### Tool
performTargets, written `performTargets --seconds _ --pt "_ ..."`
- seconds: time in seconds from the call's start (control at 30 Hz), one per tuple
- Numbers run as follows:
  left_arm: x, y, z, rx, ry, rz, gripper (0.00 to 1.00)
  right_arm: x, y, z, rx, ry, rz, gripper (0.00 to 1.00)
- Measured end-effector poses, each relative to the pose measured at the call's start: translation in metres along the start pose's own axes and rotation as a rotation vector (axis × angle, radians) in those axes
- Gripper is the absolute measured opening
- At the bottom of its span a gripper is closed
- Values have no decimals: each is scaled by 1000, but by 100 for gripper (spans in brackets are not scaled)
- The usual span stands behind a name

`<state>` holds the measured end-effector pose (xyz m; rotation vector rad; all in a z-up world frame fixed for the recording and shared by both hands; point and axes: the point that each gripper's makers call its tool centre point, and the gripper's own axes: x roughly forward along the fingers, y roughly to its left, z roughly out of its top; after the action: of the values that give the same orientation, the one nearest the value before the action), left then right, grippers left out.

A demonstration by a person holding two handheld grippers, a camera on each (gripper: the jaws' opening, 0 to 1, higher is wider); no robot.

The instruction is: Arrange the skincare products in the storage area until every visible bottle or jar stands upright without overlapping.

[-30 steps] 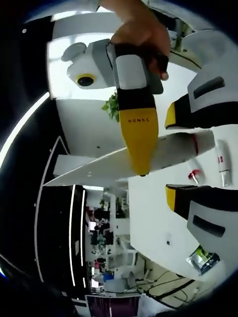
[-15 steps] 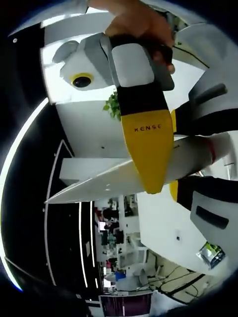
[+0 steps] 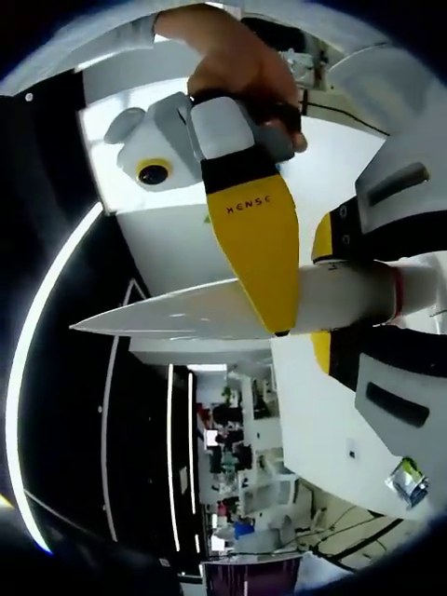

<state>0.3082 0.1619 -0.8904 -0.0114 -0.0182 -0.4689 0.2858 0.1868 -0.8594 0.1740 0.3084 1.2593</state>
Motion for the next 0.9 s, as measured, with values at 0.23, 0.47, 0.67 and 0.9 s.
performTargets --seconds 0.23,0.47,0.67,0.9 --pt "1 -7 2 -29 -16 -44 21 -4 0 4 34 1 15 26" --pt "-1 -20 -3 -32 -8 -103 21 -3 2 23 35 -43 31 33" --pt "-1 -24 -2 12 -7 -133 21 -8 4 21 7 -23 35 29" --pt "2 -25 10 219 -40 -96 24 -18 13 31 -109 -79 48 26"
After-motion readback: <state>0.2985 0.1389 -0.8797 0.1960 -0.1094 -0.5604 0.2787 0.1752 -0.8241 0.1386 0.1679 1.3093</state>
